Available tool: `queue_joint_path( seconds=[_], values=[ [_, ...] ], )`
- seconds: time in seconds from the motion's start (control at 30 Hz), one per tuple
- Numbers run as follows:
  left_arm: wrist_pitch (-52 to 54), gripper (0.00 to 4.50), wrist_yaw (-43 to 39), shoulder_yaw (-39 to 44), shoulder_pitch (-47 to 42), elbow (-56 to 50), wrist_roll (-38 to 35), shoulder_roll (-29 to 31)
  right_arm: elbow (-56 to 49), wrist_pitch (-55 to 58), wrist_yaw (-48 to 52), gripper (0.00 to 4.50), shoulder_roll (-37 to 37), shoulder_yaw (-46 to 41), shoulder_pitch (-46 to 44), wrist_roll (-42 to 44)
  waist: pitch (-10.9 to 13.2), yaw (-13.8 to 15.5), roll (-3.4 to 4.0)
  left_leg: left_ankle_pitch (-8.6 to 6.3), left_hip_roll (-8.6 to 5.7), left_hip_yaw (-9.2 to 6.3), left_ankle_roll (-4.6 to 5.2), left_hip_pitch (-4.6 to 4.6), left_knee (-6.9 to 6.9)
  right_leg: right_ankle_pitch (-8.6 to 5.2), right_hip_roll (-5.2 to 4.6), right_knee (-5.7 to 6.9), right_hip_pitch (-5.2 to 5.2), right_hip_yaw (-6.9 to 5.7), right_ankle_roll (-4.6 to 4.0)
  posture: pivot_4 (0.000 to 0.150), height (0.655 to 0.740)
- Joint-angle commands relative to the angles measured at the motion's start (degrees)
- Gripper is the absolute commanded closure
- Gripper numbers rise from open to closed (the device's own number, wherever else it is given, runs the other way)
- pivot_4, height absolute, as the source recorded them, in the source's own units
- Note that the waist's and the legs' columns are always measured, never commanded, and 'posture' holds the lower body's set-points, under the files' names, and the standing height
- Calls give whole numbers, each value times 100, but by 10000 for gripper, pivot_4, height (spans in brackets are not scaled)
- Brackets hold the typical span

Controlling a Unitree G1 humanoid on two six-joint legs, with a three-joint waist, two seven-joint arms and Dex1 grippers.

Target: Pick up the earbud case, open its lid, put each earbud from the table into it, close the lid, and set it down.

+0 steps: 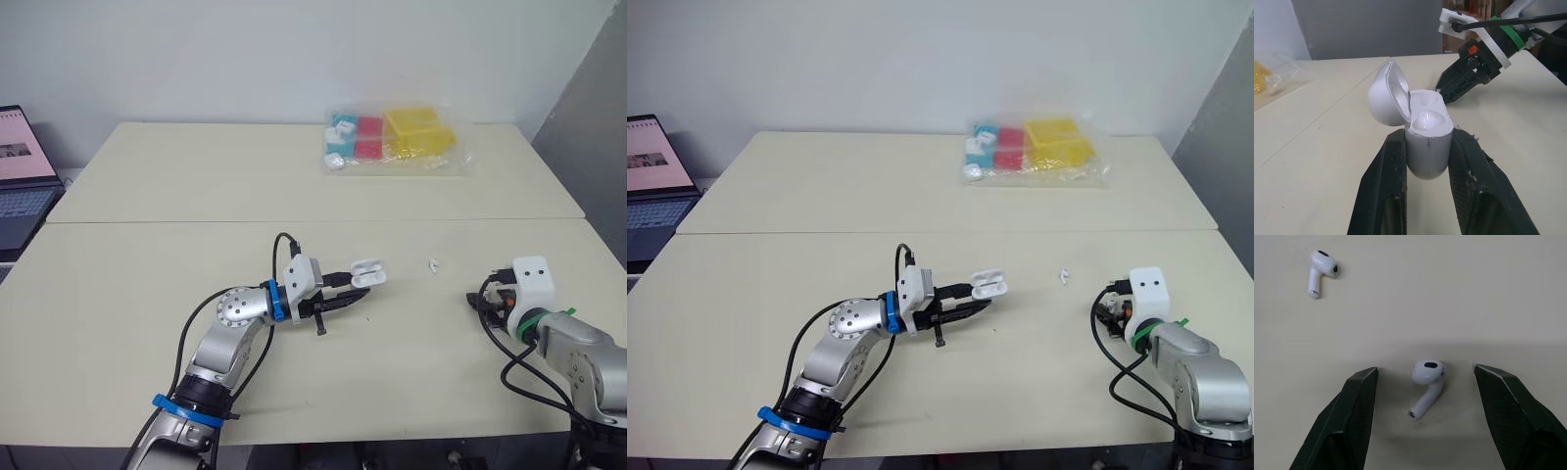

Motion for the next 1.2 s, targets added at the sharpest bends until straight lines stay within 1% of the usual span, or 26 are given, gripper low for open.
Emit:
queue_joint_path(
  seconds=[0.03,0.33,0.5,0.6,0.77,0.8,0.83,0.93,1.07,1.13,1.2],
  values=[
    [-179,37137,-36,3,-69,-41,1,-17,-94,-44,-98,12815,54,-182,13,35,0,0,0,0,0,0,0,0,0,0,0,0,0,-1,0,1500,7400],
    [-254,37137,-35,-32,-61,31,48,-42,160,-261,-137,12815,188,-185,-70,36,0,-2,0,0,0,0,0,1,0,0,0,0,0,1,0,1500,7400],
    [-254,37137,-35,-27,-59,27,70,-35,154,-191,-110,12815,174,-148,-40,71,0,-3,0,0,0,0,0,2,0,0,0,0,2,0,0,1500,7400],
    [-256,37137,-29,-32,-41,14,89,-30,123,-120,-132,18102,196,-166,-26,119,0,-3,0,0,0,0,0,1,0,0,0,0,2,0,0,1500,7400],
    [-266,37137,-21,-35,-28,13,123,-24,50,-118,-92,37077,105,-153,7,165,0,-3,0,0,0,0,0,1,-1,0,0,0,1,0,0,1500,7400],
    [-268,37137,-20,-37,-23,11,129,-23,37,-121,-74,39722,73,-152,15,165,0,-2,0,0,0,0,0,1,-1,0,0,0,1,0,0,1500,7400],
    [-269,37137,-21,-39,-20,9,133,-22,29,-124,-62,40929,54,-151,20,164,0,-2,0,0,0,0,0,1,-1,0,0,-1,1,-1,0,1500,7400],
    [-270,37137,-13,-50,19,-32,145,-19,-84,-77,171,40927,-196,-159,46,260,0,-1,0,0,0,0,0,-1,-1,0,0,-2,1,0,0,1500,7400],
    [-214,37137,45,-57,135,-185,132,13,-274,-449,1281,40927,-1263,193,227,502,2,-1,1,-1,-3,3,1,-3,-3,0,-2,-10,-1,3,0,1500,7400],
    [-181,37137,65,-81,231,-319,127,38,-204,-957,2161,40927,-1961,421,390,579,3,-3,0,-1,-1,0,2,-3,-5,0,0,-16,0,-2,1,1500,7400],
    [-170,37137,89,-106,308,-429,139,59,70,-1759,2830,40927,-2568,674,501,362,4,-7,-1,-1,-1,-1,2,-2,-8,0,1,-18,1,-3,1,1500,7400]
  ],
)
